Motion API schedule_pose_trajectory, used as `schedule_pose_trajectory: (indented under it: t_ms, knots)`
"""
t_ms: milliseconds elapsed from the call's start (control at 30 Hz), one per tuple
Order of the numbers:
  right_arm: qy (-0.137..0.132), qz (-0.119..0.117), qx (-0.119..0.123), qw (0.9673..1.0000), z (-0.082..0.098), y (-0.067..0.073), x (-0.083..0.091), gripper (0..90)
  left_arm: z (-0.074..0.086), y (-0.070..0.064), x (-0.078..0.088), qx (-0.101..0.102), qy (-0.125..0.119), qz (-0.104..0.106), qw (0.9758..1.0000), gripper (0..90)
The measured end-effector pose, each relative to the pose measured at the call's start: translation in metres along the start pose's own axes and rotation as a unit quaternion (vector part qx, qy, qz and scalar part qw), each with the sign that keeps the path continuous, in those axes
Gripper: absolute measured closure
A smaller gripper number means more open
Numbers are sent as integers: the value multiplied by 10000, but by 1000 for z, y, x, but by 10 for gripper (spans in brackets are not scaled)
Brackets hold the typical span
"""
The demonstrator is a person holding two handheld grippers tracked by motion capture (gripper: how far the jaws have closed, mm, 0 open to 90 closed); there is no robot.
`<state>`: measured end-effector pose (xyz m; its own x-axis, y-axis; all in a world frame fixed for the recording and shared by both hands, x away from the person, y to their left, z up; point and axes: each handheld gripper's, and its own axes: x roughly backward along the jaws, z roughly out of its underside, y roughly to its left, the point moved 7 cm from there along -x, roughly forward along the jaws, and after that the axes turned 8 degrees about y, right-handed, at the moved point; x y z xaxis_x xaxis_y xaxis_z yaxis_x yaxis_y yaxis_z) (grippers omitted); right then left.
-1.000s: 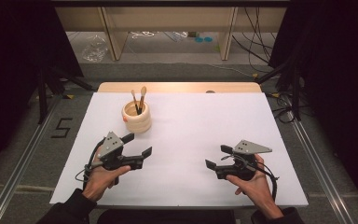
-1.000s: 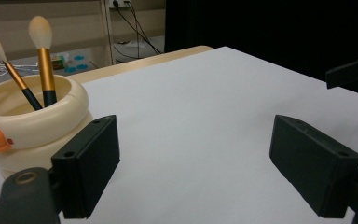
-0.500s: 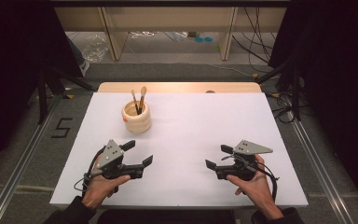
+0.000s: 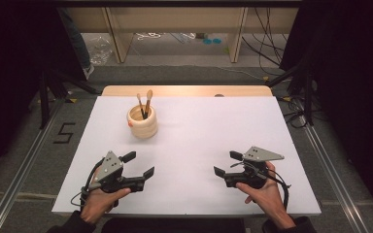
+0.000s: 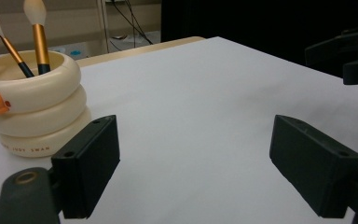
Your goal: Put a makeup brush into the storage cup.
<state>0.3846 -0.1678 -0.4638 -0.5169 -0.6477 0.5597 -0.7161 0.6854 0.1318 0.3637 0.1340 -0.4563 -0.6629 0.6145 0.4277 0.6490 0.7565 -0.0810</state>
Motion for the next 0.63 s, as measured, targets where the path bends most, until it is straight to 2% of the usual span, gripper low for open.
schedule_pose_trajectory:
  t_ms: [33,167,200,267,367,433,533,567,633]
  knots:
    - [0,-23,-1,10000,0,0,0,162,1,-1,0,-79,23,20,10000,159]
    - [-3,-10,2,10000,0,0,0,162,5,-6,1,20,53,56,10000,159]
    - [-3,-19,4,10000,0,0,0,162,5,-6,2,-62,72,64,9999,159]
    - [-16,-25,6,10000,0,1,0,162,6,-5,2,-83,82,20,9999,159]
    - [-39,-52,-18,10000,0,1,-1,162,6,-4,2,-53,61,24,10000,159]
    - [18,-30,-1,10000,0,1,0,163,6,-4,2,71,60,6,10000,159]
    - [-2,-7,-1,10000,0,0,0,162,6,-4,1,69,44,3,10000,159]
    - [-4,-12,0,10000,0,0,0,162,6,-3,2,-3,77,-14,10000,159]
    - [-1,-11,-2,10000,0,0,0,162,7,-3,1,32,79,-5,10000,159]
